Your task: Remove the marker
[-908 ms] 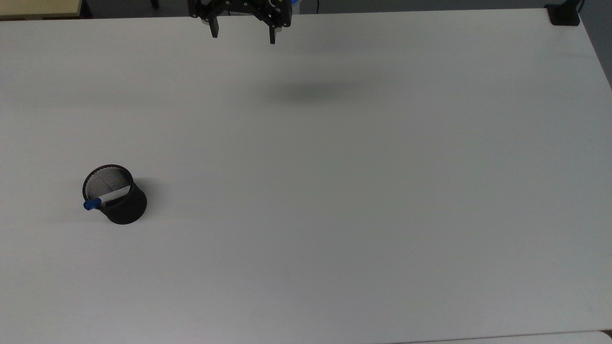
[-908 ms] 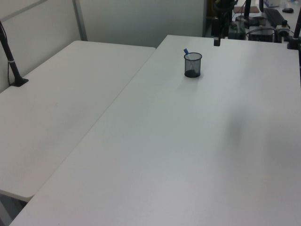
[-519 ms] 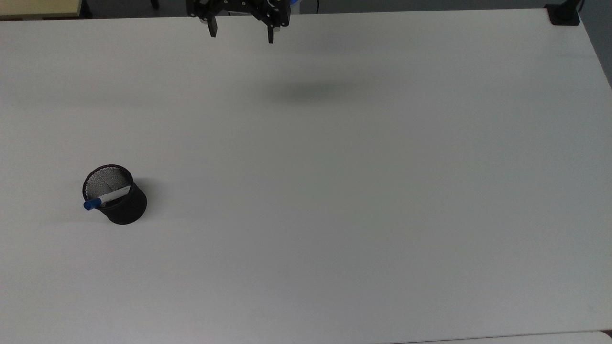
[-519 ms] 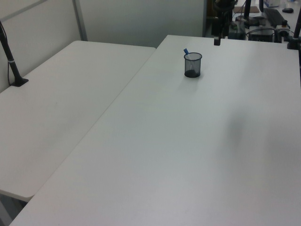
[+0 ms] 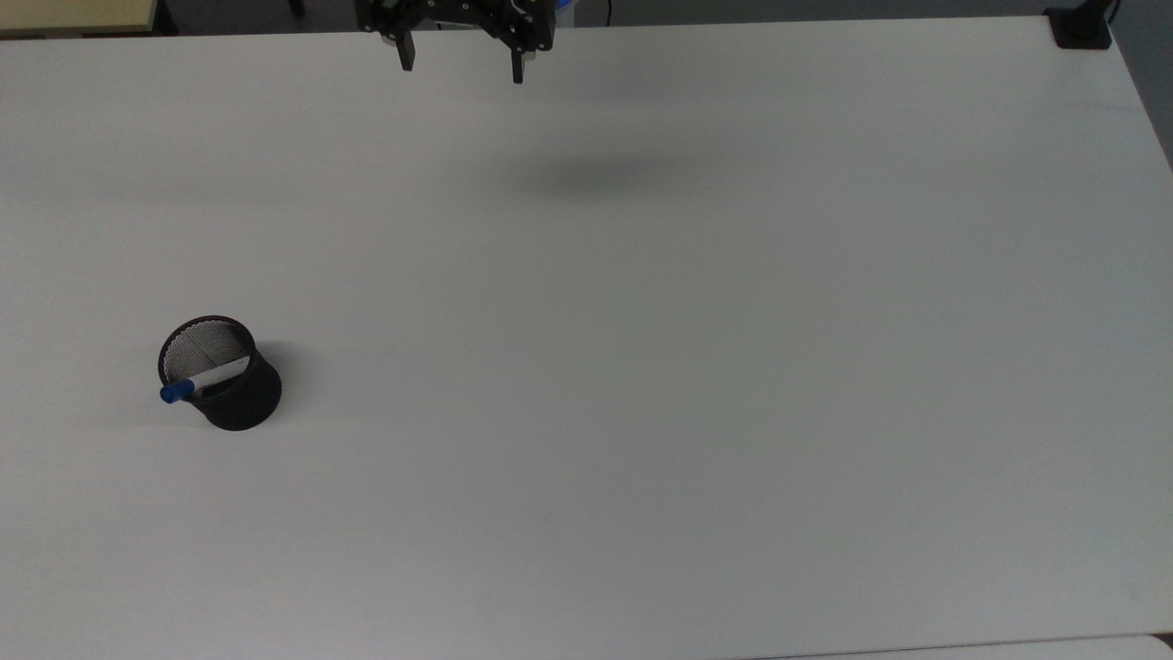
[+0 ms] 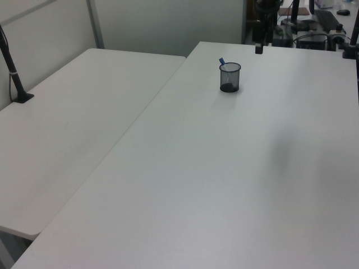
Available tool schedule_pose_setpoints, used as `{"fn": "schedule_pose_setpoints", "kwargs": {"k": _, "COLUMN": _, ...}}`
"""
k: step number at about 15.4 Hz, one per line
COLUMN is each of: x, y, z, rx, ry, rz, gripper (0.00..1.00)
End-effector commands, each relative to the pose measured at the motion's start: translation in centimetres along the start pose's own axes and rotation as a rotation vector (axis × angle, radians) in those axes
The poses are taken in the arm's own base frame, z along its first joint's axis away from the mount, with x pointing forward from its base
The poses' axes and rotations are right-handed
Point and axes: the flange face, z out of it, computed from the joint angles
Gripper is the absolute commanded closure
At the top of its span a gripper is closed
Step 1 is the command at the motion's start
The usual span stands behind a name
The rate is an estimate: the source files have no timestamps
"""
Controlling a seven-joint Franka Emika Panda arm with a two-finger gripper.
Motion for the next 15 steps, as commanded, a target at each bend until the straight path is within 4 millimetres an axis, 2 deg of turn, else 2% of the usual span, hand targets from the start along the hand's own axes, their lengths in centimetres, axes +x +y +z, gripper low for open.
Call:
{"fn": "schedule_pose_setpoints", "kwargs": {"k": 1, "x": -0.5, "y": 0.3, "z": -0.6, "rx": -0.009, "ry": 0.003, "rz": 0.006, "gripper": 0.00}}
{"fn": "schedule_pose_setpoints", "kwargs": {"k": 8, "x": -0.1, "y": 0.9, "z": -0.8, "rx": -0.006, "ry": 0.031, "rz": 0.004, "gripper": 0.00}}
{"fn": "schedule_pose_setpoints", "kwargs": {"k": 11, "x": 0.5, "y": 1.8, "z": -1.1, "rx": -0.005, "ry": 0.070, "rz": 0.017, "gripper": 0.00}}
{"fn": "schedule_pose_setpoints", "kwargs": {"k": 15, "x": 1.2, "y": 4.1, "z": -0.7, "rx": -0.015, "ry": 0.089, "rz": 0.005, "gripper": 0.00}}
